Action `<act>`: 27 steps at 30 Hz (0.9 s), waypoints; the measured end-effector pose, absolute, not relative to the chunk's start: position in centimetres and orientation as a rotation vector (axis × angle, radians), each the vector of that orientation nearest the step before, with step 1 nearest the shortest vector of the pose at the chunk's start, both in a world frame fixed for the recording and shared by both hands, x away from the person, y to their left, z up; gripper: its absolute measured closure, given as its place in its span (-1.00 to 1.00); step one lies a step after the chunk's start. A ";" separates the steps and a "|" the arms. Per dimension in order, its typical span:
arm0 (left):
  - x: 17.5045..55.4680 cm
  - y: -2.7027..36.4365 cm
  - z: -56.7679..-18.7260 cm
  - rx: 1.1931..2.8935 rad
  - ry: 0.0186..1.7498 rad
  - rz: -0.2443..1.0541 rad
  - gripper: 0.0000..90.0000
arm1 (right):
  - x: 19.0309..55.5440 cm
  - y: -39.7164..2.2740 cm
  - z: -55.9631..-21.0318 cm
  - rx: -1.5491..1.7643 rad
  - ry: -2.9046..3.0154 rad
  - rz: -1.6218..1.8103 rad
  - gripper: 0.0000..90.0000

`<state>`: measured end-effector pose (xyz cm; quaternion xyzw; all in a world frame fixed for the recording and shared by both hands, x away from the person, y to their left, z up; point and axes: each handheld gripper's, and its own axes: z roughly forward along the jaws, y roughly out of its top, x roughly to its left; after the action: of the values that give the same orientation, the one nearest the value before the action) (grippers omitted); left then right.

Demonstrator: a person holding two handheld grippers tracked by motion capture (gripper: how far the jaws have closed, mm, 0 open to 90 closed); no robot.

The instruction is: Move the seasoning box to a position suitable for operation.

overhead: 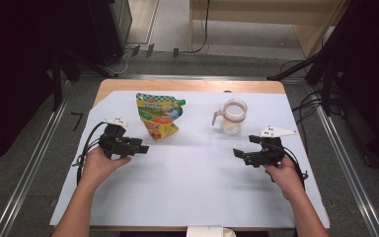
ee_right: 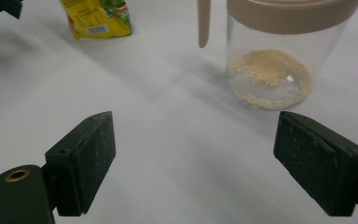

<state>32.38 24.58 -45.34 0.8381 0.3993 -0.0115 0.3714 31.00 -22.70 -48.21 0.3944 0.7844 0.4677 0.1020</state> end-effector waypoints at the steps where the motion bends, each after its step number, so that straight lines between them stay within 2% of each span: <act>1: 32.3 24.4 -45.4 2.165 1.005 -0.025 0.07 | 31.0 -22.6 -48.1 1.161 2.321 1.379 -0.73; 12: 32.1 24.3 -44.6 2.156 0.920 -0.013 0.02 | 30.4 -22.0 -47.3 1.027 2.367 1.405 -0.68; 15: 32.2 24.1 -44.6 2.172 0.906 -0.013 0.00 | 30.3 -21.9 -47.1 0.975 2.347 1.389 -0.52; 22: 32.3 24.0 -43.9 2.175 0.857 -0.003 -0.07 | 30.3 -21.7 -46.9 1.012 2.340 1.401 -0.50; 24: 32.2 24.0 -43.7 2.165 0.855 -0.001 -0.08 | 30.2 -21.6 -46.9 1.005 2.344 1.403 -0.44; 25: 32.2 24.0 -43.6 2.166 0.853 0.003 -0.10 | 30.2 -21.6 -46.8 1.012 2.352 1.399 -0.34; 27: 32.1 23.8 -43.5 2.175 0.851 0.006 -0.13 | 30.1 -21.5 -46.8 1.021 2.368 1.412 -0.31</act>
<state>32.12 23.82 -43.49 0.8566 0.3353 0.0022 0.3922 30.12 -21.48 -46.78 0.3455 0.8014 0.4778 0.1009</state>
